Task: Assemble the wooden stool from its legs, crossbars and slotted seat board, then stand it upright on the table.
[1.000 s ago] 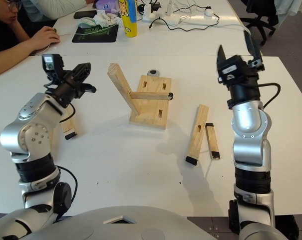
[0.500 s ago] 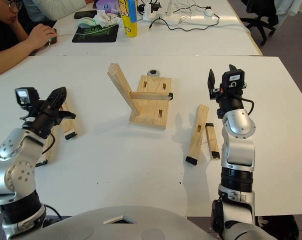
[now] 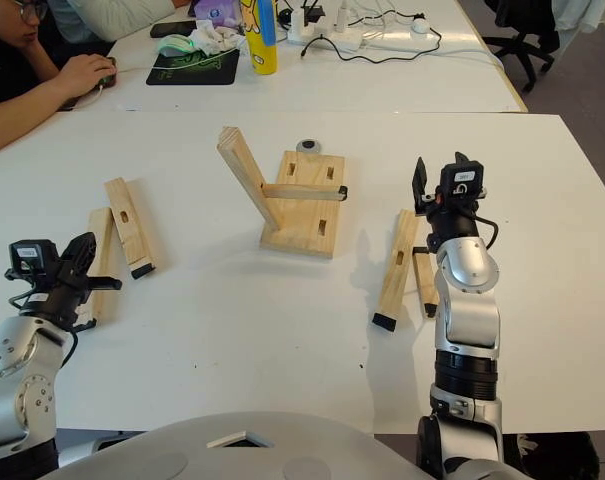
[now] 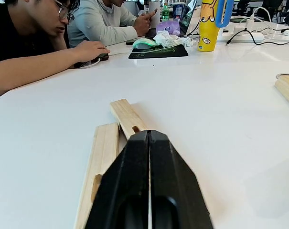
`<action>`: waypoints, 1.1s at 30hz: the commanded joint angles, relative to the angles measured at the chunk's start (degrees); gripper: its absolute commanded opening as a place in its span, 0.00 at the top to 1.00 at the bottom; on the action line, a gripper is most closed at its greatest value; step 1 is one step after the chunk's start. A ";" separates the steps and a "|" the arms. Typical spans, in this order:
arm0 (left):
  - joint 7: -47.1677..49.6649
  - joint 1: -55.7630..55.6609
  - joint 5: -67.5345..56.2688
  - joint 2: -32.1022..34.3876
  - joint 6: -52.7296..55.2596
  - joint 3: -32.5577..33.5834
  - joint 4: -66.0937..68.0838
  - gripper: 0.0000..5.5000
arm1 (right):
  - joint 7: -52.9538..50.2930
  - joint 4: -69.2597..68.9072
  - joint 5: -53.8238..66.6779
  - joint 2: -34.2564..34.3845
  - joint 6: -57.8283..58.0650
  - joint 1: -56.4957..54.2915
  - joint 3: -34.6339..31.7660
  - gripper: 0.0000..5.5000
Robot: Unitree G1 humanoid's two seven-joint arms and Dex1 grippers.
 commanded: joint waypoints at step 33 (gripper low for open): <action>-0.29 0.92 -2.45 1.77 4.60 4.87 16.03 0.57 | -0.18 -9.10 0.60 -0.21 4.37 10.63 4.38 0.87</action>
